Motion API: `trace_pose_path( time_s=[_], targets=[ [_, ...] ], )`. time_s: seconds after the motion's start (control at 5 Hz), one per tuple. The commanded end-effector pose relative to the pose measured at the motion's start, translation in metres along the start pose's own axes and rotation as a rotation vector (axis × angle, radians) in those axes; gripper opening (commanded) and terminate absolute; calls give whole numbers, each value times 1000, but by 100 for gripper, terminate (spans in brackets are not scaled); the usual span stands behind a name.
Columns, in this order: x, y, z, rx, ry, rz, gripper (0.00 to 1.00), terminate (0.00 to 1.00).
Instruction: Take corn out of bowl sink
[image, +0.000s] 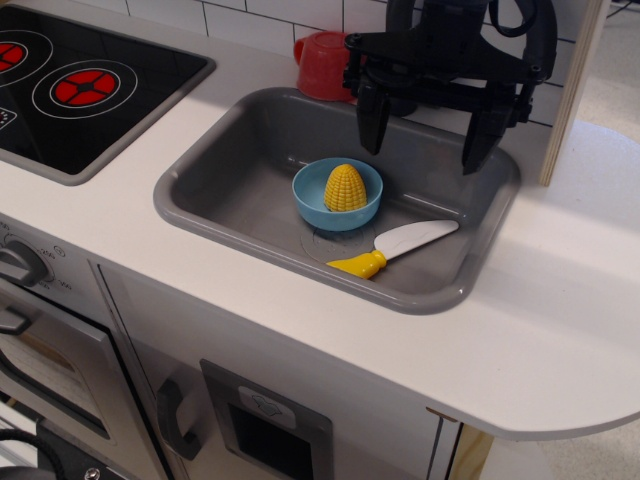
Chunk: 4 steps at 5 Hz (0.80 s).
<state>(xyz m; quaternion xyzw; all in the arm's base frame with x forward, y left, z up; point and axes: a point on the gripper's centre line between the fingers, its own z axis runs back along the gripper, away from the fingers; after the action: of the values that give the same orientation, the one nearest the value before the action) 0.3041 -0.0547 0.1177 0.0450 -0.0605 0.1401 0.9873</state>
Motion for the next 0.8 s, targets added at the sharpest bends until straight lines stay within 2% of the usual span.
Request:
trace_pose_path(
  time_s=[0.0, 0.2, 0.4, 0.6],
  targets=[
    [0, 0, 0, 0, 0, 0, 100, 0],
    [9, 20, -13, 13, -39, -70, 100, 0],
    [20, 37, -18, 18, -41, -102, 100, 0],
    [27, 34, -20, 30, 9, -129, 100, 0]
  ],
)
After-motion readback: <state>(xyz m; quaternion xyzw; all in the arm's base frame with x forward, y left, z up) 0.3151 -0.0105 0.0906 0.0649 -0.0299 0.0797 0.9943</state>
